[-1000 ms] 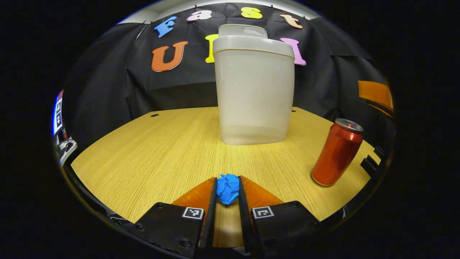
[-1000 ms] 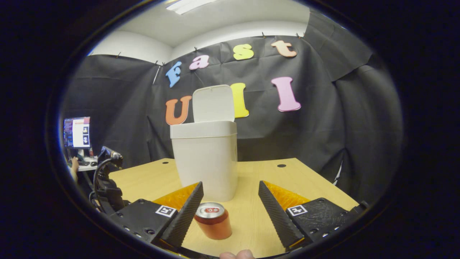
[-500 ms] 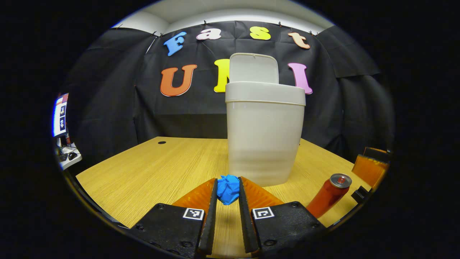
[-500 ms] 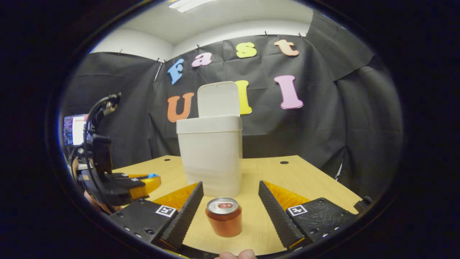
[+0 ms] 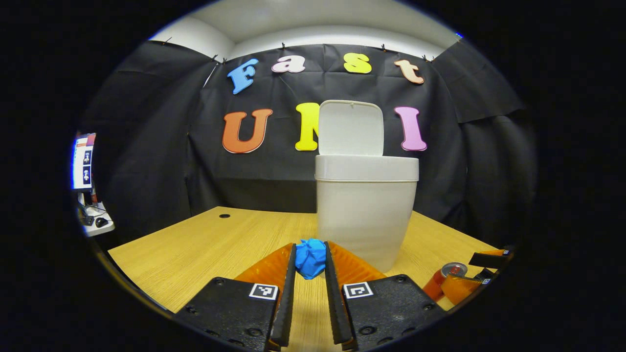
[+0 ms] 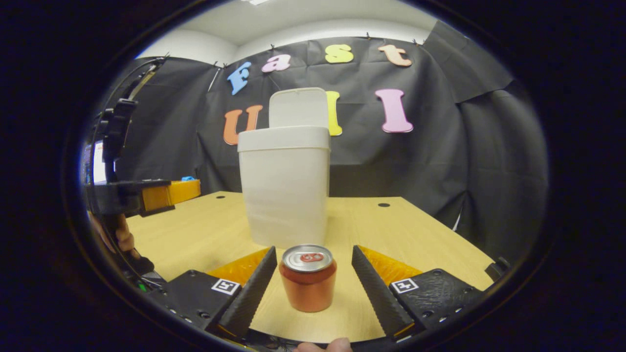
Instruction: Press the lid of the desktop garbage bin to open it, pick up the crumpled paper on the desktop and throw it into the bin, then pick up the pop can on the desktop and drop it into the bin, and finally close the garbage bin lid.
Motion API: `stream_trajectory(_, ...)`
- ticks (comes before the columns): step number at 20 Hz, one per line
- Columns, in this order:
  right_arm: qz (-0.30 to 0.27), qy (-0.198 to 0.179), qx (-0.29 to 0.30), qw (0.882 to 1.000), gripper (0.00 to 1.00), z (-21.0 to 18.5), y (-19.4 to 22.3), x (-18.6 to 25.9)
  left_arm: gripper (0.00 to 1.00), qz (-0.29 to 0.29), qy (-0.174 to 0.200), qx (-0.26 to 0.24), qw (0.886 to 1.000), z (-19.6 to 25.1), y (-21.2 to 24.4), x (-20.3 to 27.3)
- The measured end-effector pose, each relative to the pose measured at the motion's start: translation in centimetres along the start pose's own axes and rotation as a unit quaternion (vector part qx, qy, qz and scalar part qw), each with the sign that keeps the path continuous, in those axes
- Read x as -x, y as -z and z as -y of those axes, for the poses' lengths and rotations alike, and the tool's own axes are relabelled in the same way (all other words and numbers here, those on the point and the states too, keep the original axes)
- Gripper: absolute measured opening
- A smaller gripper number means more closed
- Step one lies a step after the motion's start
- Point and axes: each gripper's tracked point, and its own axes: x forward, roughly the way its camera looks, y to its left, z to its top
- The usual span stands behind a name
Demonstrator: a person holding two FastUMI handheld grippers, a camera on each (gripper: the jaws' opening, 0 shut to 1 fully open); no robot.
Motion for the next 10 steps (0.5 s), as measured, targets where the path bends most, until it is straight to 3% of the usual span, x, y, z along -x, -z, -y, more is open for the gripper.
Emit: stream_trajectory(10, -0.085, -0.001, -0.025, 0.996, 0.96, -0.2, 5.9, -2.0, 0.34, 0.019, -0.004, 0.008, 1.000, -0.9, -1.9, -0.3)
